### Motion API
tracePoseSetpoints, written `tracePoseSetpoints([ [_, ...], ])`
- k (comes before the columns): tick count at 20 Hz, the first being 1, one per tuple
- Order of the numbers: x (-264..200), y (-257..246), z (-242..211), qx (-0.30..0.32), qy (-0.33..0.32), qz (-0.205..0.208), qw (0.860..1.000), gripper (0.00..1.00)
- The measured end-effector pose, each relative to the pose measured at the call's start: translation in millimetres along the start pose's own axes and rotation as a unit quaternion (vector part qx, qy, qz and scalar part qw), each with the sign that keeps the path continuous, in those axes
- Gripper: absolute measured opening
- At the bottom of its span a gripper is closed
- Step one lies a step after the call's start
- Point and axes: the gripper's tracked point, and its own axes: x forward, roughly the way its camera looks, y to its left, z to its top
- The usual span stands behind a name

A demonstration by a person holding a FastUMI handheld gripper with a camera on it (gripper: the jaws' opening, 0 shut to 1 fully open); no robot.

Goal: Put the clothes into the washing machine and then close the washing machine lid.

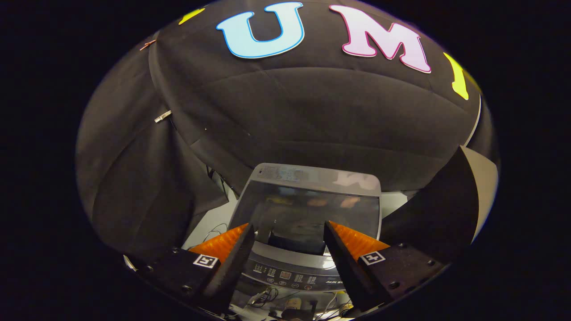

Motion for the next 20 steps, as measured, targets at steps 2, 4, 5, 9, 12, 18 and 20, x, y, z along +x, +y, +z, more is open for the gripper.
tracePoseSetpoints([
  [2, -8, 1, 4, -0.002, -0.007, 0.004, 1.0, 0.99],
  [4, -13, -1, 8, -0.005, -0.013, 0.004, 1.0, 0.99],
  [5, -15, -2, 8, -0.005, -0.014, 0.005, 1.0, 0.99],
  [9, -23, -6, 7, 0.0, -0.016, 0.007, 1.0, 0.99],
  [12, -30, -9, 9, 0.001, -0.026, 0.006, 1.0, 0.99],
  [18, -79, -20, 21, -0.011, -0.095, 0.012, 0.995, 0.99],
  [20, -110, -30, 24, -0.012, -0.134, 0.011, 0.991, 0.99],
])
